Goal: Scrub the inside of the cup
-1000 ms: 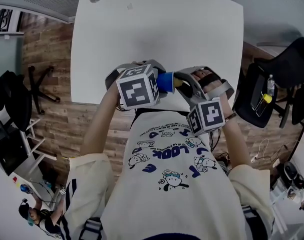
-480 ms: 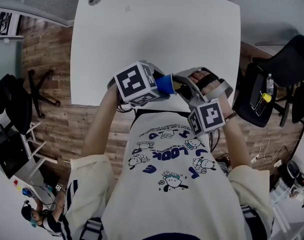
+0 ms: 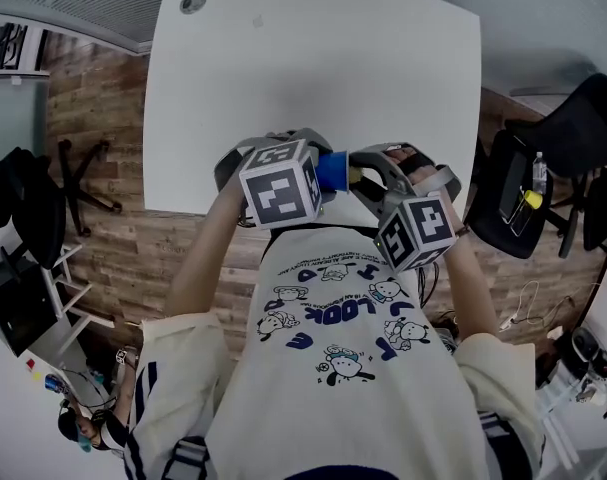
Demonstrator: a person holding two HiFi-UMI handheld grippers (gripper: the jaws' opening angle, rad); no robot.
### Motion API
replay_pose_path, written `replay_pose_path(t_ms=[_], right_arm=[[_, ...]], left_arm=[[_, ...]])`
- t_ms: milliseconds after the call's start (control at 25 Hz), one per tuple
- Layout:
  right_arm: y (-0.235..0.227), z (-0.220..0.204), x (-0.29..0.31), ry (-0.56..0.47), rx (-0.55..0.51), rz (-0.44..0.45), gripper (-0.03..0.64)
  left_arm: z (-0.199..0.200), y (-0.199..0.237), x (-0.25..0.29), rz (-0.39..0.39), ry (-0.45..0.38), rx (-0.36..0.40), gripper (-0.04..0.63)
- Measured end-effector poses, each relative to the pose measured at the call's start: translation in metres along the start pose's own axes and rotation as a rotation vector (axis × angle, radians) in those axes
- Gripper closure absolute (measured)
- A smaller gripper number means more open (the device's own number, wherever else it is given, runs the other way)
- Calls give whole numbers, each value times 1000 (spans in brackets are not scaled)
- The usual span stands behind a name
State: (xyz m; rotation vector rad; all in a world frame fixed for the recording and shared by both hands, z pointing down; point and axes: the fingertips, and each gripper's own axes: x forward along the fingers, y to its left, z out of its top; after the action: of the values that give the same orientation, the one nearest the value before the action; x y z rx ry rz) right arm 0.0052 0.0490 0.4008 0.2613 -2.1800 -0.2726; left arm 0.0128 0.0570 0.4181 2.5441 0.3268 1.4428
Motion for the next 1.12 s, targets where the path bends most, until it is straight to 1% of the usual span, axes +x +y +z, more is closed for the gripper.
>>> replay_pose_path(t_ms=[80, 200, 320, 480, 560, 760, 1000, 1120], right_arm=[[-1, 1, 1, -20, 62, -1, 502], [-3, 0, 0, -57, 177, 7, 503], [-3, -1, -2, -94, 294, 27, 503], [-1, 1, 1, -124, 425, 66, 503], [0, 3, 1, -140, 491, 99, 503], [8, 2, -1, -177, 655, 214, 503], [11, -4, -1, -204, 854, 323, 503], [10, -4, -4, -248, 990, 400, 505]], left_arm=[[-1, 3, -1, 50, 33, 48, 290], [0, 5, -2, 97, 59, 96, 290], [2, 5, -1, 133, 80, 139, 290], [-2, 4, -3, 167, 111, 195, 290], [-3, 2, -3, 171, 122, 216, 290], [-4, -4, -1, 146, 125, 248, 290], [-4, -3, 1, 154, 116, 290, 289], [0, -1, -1, 175, 114, 350, 288]])
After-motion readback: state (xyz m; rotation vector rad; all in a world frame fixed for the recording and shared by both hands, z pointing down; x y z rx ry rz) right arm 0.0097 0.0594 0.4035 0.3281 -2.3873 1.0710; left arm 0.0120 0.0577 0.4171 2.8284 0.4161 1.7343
